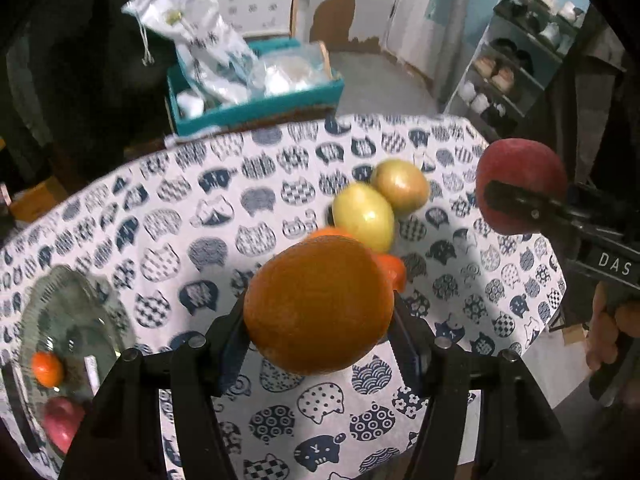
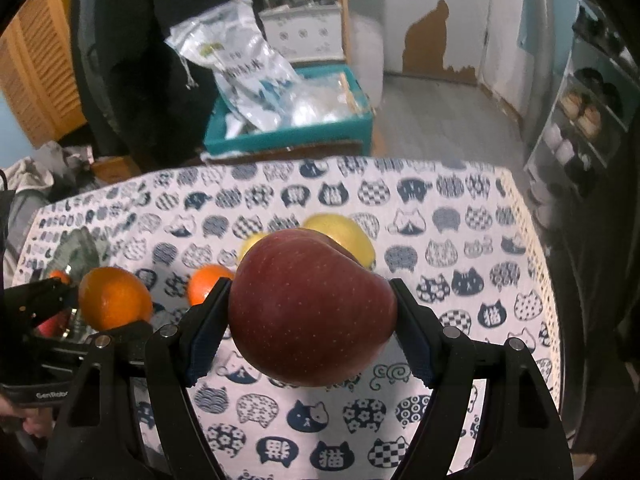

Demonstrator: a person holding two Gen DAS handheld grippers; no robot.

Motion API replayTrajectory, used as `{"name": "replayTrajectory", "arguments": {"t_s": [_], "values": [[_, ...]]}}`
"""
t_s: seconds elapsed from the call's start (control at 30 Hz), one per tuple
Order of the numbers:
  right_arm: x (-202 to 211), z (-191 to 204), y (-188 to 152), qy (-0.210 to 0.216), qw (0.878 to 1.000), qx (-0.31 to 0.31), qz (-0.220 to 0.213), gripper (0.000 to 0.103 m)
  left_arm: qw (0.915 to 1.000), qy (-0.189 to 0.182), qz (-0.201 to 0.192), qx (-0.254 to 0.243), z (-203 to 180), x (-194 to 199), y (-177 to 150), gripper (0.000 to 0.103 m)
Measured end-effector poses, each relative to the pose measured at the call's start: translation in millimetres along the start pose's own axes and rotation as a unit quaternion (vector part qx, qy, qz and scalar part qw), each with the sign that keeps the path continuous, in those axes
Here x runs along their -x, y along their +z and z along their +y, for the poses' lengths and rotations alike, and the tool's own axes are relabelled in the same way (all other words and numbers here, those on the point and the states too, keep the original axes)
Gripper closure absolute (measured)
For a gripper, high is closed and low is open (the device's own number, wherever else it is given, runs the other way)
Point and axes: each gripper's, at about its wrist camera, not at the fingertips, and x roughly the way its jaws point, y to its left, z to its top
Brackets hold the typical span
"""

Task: Organize fruits
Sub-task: 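Carry the red apple and large orange over the green glass bowl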

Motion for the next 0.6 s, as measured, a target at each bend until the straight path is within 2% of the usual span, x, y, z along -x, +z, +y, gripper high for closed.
{"name": "replayTrajectory", "arguments": {"t_s": [0.2, 0.6], "values": [[18, 16, 9, 0.012, 1.0, 0.012, -0.026, 0.026, 0.9995, -0.001, -0.033, -0.005, 0, 28, 5, 0.038], [49, 45, 26, 0.037, 0.997, 0.035, -0.065, 0.026, 0.9972, 0.001, -0.074, -0.009, 5, 67, 9, 0.038]]}}
